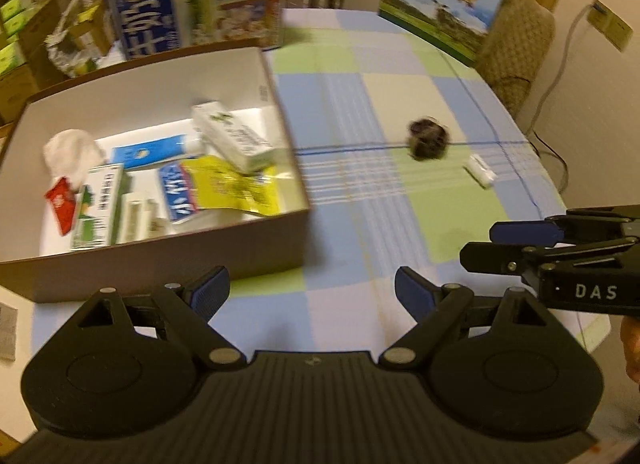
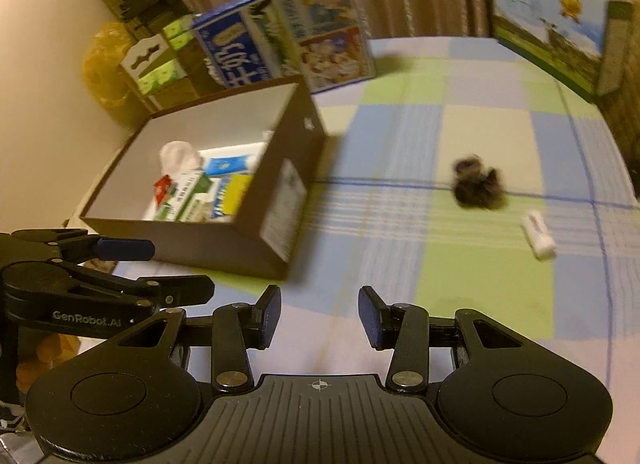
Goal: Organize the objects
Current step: 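Move both grippers out of the box toward the scrunchie and pill bottle, then grasp the white pill bottle with the right gripper, then grasp the dark scrunchie with the left gripper while the right holds the bottle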
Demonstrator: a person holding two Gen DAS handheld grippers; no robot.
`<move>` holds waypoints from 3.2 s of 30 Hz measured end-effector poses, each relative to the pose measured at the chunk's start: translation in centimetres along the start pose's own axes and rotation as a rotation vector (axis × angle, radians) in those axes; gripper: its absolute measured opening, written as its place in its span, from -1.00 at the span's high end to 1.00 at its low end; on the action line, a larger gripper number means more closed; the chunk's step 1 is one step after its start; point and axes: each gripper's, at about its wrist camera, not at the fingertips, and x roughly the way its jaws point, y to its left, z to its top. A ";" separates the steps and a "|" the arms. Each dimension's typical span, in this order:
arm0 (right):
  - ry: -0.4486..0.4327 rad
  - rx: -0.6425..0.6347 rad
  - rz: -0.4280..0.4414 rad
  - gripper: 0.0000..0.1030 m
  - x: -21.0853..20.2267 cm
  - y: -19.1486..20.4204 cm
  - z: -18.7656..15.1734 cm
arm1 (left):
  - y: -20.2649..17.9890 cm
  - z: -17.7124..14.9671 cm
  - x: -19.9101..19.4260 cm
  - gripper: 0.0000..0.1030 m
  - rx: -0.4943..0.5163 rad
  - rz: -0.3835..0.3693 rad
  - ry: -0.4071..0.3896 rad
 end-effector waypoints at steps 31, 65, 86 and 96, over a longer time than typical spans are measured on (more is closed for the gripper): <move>-0.011 0.169 -0.193 0.22 -3.4 -13.8 -1.8 | -11.3 4.0 7.7 -0.70 0.108 -0.064 0.071; -0.037 0.008 -0.219 0.22 6.6 -18.7 2.8 | -11.4 7.5 15.4 -0.69 0.027 0.031 0.087; -0.031 -0.023 -0.279 0.53 8.2 -20.4 3.5 | -13.0 10.8 19.2 -0.69 0.094 -0.003 0.052; -0.039 0.046 -0.311 0.53 7.2 -22.6 3.9 | -15.0 12.8 22.3 -0.69 0.161 -0.013 0.026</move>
